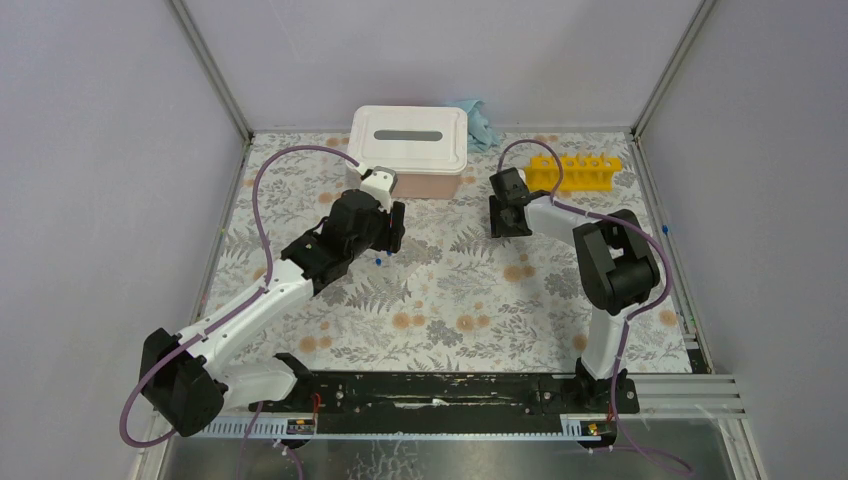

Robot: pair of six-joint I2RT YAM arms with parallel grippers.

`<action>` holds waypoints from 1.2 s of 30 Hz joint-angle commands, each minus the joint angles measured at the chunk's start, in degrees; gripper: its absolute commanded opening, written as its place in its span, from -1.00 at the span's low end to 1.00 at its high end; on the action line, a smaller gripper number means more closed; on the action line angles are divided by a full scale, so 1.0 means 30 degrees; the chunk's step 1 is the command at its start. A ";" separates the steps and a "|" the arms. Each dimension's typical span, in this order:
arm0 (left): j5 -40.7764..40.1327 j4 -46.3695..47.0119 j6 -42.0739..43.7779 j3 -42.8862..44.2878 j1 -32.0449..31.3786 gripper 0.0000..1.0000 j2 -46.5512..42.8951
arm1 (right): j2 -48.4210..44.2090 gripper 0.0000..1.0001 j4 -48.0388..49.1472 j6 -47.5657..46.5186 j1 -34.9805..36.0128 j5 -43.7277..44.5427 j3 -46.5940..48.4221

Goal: Organize the chemistry lab equipment
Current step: Pick up the test tube at the center of the board.

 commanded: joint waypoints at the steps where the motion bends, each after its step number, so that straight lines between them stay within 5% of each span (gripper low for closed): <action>1: 0.0224 -0.0005 -0.0211 0.0420 0.0057 0.31 -0.0401 | 0.0314 0.06 -0.0221 0.0258 0.0019 -0.0510 0.0671; 11: 0.0348 -0.0488 -0.0584 0.0285 0.0068 0.34 -0.0684 | 0.0536 -0.73 -0.0936 0.0291 -0.0001 -0.0913 0.0455; 22: 0.3120 -0.3833 -0.1090 0.3538 0.0550 0.45 0.1159 | -0.4210 -0.89 -0.0443 -0.0946 0.0700 -0.2447 -0.1530; 36: 1.2730 -0.5952 -0.2857 0.6900 0.2706 0.53 0.4668 | -1.2135 -0.92 0.0039 -0.3546 0.3716 -0.9096 -0.4100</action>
